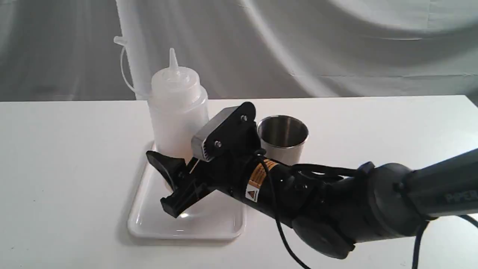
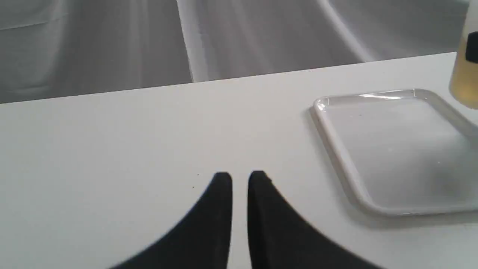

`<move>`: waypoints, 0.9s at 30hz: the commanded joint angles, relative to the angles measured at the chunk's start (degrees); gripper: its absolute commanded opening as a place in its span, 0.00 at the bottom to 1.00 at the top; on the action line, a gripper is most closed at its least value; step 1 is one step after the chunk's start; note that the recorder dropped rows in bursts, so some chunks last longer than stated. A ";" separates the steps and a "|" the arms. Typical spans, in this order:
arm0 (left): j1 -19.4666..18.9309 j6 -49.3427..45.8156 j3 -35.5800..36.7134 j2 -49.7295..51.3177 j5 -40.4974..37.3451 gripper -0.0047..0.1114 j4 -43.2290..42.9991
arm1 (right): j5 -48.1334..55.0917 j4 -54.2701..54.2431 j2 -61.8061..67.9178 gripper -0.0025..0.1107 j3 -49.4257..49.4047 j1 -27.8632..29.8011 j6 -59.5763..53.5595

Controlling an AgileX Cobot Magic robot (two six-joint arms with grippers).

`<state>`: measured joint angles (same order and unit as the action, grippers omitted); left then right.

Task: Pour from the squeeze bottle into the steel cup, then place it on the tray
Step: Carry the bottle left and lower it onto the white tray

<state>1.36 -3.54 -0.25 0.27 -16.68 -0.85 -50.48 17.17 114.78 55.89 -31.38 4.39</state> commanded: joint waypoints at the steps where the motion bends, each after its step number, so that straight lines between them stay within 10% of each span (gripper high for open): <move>1: 0.29 0.05 0.25 -0.27 0.41 0.11 -0.15 | -1.70 0.41 1.25 0.02 2.33 -0.05 -0.52; 27: 0.29 0.05 0.25 -0.27 0.41 0.11 -0.15 | -4.48 -5.79 12.64 0.02 6.90 -0.05 -4.39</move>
<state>1.36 -3.54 -0.25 0.27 -16.68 -0.85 -51.72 12.44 127.62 62.29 -31.38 0.64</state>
